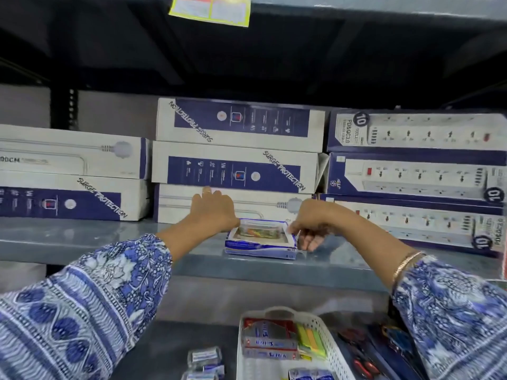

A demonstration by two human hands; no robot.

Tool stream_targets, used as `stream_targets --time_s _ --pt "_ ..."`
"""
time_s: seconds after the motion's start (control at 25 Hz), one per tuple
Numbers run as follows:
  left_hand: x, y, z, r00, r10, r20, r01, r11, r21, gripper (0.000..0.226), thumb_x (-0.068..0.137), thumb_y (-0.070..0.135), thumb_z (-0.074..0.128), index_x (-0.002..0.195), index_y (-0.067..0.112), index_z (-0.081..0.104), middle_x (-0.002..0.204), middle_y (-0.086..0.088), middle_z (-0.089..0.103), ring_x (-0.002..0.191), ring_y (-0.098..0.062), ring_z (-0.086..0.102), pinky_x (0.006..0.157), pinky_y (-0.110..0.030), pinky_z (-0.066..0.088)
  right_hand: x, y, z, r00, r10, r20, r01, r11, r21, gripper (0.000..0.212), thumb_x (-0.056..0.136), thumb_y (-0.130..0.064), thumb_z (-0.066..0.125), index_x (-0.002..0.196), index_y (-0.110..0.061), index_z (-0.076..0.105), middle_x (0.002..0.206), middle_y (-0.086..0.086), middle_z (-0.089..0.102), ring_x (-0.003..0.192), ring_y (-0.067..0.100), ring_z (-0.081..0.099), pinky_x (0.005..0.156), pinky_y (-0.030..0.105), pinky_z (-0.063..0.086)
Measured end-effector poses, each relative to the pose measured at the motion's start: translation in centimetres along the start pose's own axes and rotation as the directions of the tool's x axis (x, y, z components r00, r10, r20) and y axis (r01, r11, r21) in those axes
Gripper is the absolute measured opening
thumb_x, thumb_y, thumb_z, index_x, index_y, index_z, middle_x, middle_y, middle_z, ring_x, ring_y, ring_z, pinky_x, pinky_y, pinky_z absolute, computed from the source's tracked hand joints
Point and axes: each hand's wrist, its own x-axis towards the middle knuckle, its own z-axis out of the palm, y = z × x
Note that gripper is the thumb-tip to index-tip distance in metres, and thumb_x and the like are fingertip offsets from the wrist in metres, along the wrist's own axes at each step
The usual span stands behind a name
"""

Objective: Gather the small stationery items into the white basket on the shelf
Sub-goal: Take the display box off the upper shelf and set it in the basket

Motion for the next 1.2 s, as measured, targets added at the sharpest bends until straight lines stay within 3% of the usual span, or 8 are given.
stream_targets --time_s 0.08,0.2,0.56,0.68,0.88,1.0,1.08,1.2 --pt "0.1 0.2 0.3 1.000 -0.006 0.014 0.006 1.000 0.009 0.043 0.086 0.038 0.055 0.114 0.005 0.055 0.137 -0.013 0.046 0.136 -0.032 0.024 0.109 -0.044 0.024 0.1 0.1 0.1 1.000 -0.014 -0.008 0.014 0.999 0.040 0.016 0.090 0.003 0.054 0.096 -0.005 0.042 0.025 0.002 0.052 0.023 0.011 0.054 0.028 0.021 0.048" --pt "0.1 0.4 0.4 1.000 -0.018 0.013 0.018 1.000 0.006 0.044 0.084 0.040 0.057 0.111 0.005 0.057 0.134 -0.011 0.047 0.135 -0.031 0.025 0.108 -0.044 0.023 0.0 0.2 0.1 0.999 -0.011 -0.041 0.013 0.998 0.064 0.024 0.088 0.005 0.055 0.073 -0.008 0.040 0.024 0.003 0.052 0.022 0.010 0.053 0.030 0.020 0.049" --pt "-3.1 -1.9 -1.5 0.998 -0.066 0.004 0.067 0.997 -0.039 0.031 0.083 0.038 0.058 0.064 0.013 0.053 0.098 -0.007 0.051 0.129 -0.030 0.028 0.101 -0.043 0.025 -2.3 -1.1 0.5 0.995 -0.075 -0.072 0.085 0.987 0.136 0.024 0.084 0.005 0.056 0.061 0.004 0.053 0.026 0.003 0.052 0.023 0.010 0.053 0.029 0.016 0.046" --pt "-5.5 -3.1 -2.5 0.995 -0.097 -0.003 0.096 0.992 -0.076 0.032 0.083 0.033 0.057 0.061 0.011 0.049 0.108 -0.014 0.060 0.131 -0.031 0.028 0.106 -0.047 0.022 -3.8 -1.9 1.2 0.987 -0.150 -0.055 0.157 0.973 0.168 0.027 0.085 0.004 0.056 0.058 0.002 0.051 0.025 0.001 0.050 0.023 0.008 0.052 0.029 0.013 0.044" --pt "-10.6 -5.0 -4.4 0.994 -0.100 -0.031 0.092 0.975 -0.202 0.032 0.080 0.028 0.056 0.054 0.010 0.048 0.065 -0.010 0.046 0.108 -0.037 0.045 0.092 -0.043 0.032 -6.9 -2.7 2.3 0.966 -0.260 -0.005 0.257 0.951 0.175 0.025 0.085 0.001 0.055 0.060 0.000 0.051 0.026 -0.001 0.049 0.023 0.006 0.049 0.030 0.012 0.042" --pt "-14.1 -6.2 -4.8 0.998 -0.068 -0.006 0.061 0.925 -0.375 0.045 0.067 0.041 0.058 0.070 -0.003 0.065 0.093 -0.019 0.064 0.098 -0.030 0.052 0.104 -0.049 0.032 -9.3 -2.2 3.5 0.947 -0.307 0.097 0.284 0.938 0.200 0.021 0.085 0.001 0.053 0.064 -0.002 0.053 0.031 -0.001 0.051 0.024 0.006 0.048 0.029 0.011 0.040" --pt "-16.5 -6.8 -4.3 1.000 -0.025 -0.018 0.014 0.896 -0.445 0.062 0.047 0.052 0.050 0.070 -0.003 0.065 0.090 -0.011 0.059 0.091 -0.022 0.052 0.097 -0.043 0.037 -10.9 -1.6 4.5 0.925 -0.339 0.168 0.297 0.926 0.233 0.021 0.085 0.002 0.050 0.065 -0.004 0.052 0.032 0.000 0.052 0.025 0.005 0.047 0.029 0.010 0.039" --pt "-19.8 -7.9 -3.2 0.994 -0.034 -0.106 -0.020 0.884 -0.468 0.051 0.041 0.055 0.046 0.066 0.014 0.063 0.083 0.005 0.061 0.088 -0.027 0.054 0.093 -0.048 0.043 -12.9 -0.5 6.2 0.887 -0.381 0.260 0.299 0.904 0.306 0.020 0.085 0.005 0.048 0.067 -0.006 0.050 0.032 0.002 0.052 0.024 0.005 0.047 0.028 0.011 0.039"
